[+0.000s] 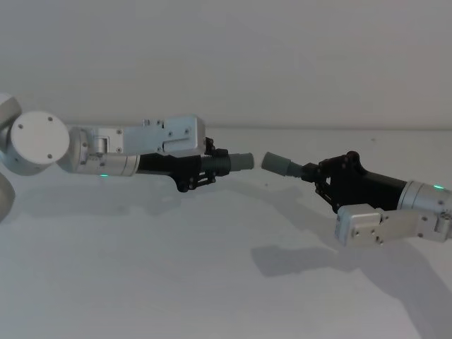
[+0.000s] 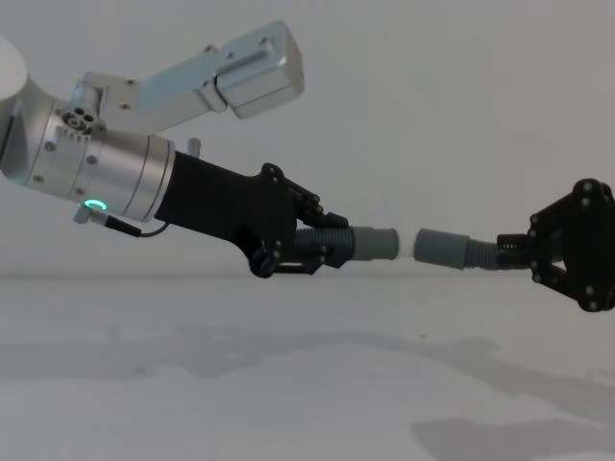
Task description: Use both hands to pick up one end of the pipe from the table, align the ends, and insert them.
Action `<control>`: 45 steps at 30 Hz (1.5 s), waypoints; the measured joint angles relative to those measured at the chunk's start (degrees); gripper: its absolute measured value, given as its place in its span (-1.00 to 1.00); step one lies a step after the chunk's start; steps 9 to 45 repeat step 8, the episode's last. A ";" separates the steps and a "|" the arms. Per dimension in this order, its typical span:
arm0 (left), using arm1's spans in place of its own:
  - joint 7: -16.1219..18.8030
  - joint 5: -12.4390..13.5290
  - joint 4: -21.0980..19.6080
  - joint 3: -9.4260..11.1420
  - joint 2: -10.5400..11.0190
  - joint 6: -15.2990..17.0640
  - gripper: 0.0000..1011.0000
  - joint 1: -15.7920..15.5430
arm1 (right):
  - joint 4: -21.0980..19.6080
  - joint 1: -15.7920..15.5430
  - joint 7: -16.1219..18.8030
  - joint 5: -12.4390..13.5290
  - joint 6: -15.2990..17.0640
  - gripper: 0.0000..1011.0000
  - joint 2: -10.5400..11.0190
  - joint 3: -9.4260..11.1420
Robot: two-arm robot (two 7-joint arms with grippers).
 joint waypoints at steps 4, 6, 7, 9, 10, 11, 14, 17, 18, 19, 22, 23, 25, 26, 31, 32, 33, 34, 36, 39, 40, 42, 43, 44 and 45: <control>0.00 0.00 0.00 0.00 0.00 0.00 -0.40 0.00 | -0.01 0.02 -0.02 0.03 0.00 -0.85 -0.03 -0.03; 0.00 0.00 0.00 0.00 0.00 0.00 -0.40 0.00 | -0.01 0.02 -0.03 0.04 0.00 -0.85 -0.03 -0.04; 0.00 0.00 0.00 0.00 0.00 0.00 -0.40 0.00 | 0.00 0.02 -0.03 0.05 0.01 -0.85 -0.03 -0.04; 0.00 0.00 0.00 0.00 -0.01 0.00 -0.40 0.00 | -0.01 0.02 -0.04 0.05 0.00 -0.85 -0.04 -0.05; 0.00 0.00 0.00 0.00 -0.01 0.00 -0.40 0.00 | -0.01 0.02 -0.04 0.05 0.00 -0.85 -0.04 -0.05; 0.00 0.00 0.00 0.00 -0.01 0.00 -0.40 0.00 | -0.01 0.02 -0.04 0.05 0.00 -0.85 -0.04 -0.05; 0.00 0.00 0.00 0.00 -0.01 0.00 -0.40 0.00 | -0.01 0.02 -0.04 0.05 0.00 -0.85 -0.04 -0.05; 0.00 0.00 0.00 0.00 -0.01 0.00 -0.40 0.00 | -0.01 0.02 -0.04 0.05 0.00 -0.85 -0.04 -0.05; 0.00 0.00 0.00 0.00 -0.01 0.00 -0.40 0.00 | -0.01 0.02 -0.04 0.05 0.00 -0.85 -0.04 -0.05; 0.00 0.00 0.00 0.00 -0.01 0.00 -0.40 0.00 | -0.01 0.02 -0.04 0.05 0.00 -0.85 -0.04 -0.05; 0.00 0.00 0.00 0.00 -0.01 0.00 -0.40 0.00 | -0.01 0.02 -0.04 0.05 0.00 -0.85 -0.04 -0.05; 0.00 0.00 0.00 0.00 -0.01 0.00 -0.40 0.00 | -0.01 0.02 -0.04 0.05 0.00 -0.85 -0.04 -0.05; 0.00 0.00 0.00 0.00 -0.01 0.00 -0.40 0.00 | -0.01 0.02 -0.04 0.05 0.00 -0.85 -0.04 -0.05; 0.00 0.00 0.00 0.00 -0.01 0.00 -0.40 0.00 | -0.01 0.02 -0.04 0.05 0.00 -0.85 -0.04 -0.05; 0.00 0.00 0.00 0.00 -0.01 0.00 -0.40 0.00 | -0.01 0.02 -0.04 0.05 0.00 -0.85 -0.04 -0.05; 0.00 0.00 0.00 0.00 -0.01 0.00 -0.40 0.00 | -0.01 0.02 -0.04 0.05 0.00 -0.85 -0.04 -0.05; 0.00 0.00 0.00 0.00 -0.01 0.00 -0.40 0.00 | -0.01 0.02 -0.04 0.05 0.00 -0.85 -0.04 -0.05; 0.00 0.00 0.00 0.00 -0.01 0.00 -0.40 0.00 | -0.01 0.02 -0.04 0.05 0.00 -0.85 -0.04 -0.05; 0.00 0.00 0.00 0.00 -0.01 0.00 -0.40 0.00 | -0.01 0.02 -0.04 0.05 0.00 -0.85 -0.04 -0.05; 0.00 0.00 0.00 0.00 -0.01 0.00 -0.40 0.00 | -0.01 0.02 -0.04 0.05 0.00 -0.85 -0.04 -0.05; 0.00 0.00 0.00 0.00 -0.01 0.00 -0.40 0.00 | -0.01 0.02 -0.04 0.05 0.00 -0.85 -0.04 -0.05; 0.00 0.00 0.00 0.00 -0.01 0.00 -0.40 0.00 | -0.01 0.02 -0.04 0.05 0.00 -0.85 -0.04 -0.05; 0.00 0.00 0.00 0.00 -0.01 0.00 -0.40 0.00 | -0.01 0.02 -0.04 0.05 0.00 -0.85 -0.04 -0.05; 0.00 0.00 0.00 0.00 -0.01 0.00 -0.40 0.00 | -0.01 0.02 -0.04 0.05 0.00 -0.85 -0.04 -0.05; 0.00 0.00 0.00 0.00 -0.01 0.00 -0.40 0.00 | -0.01 0.02 -0.04 0.05 0.00 -0.85 -0.04 -0.05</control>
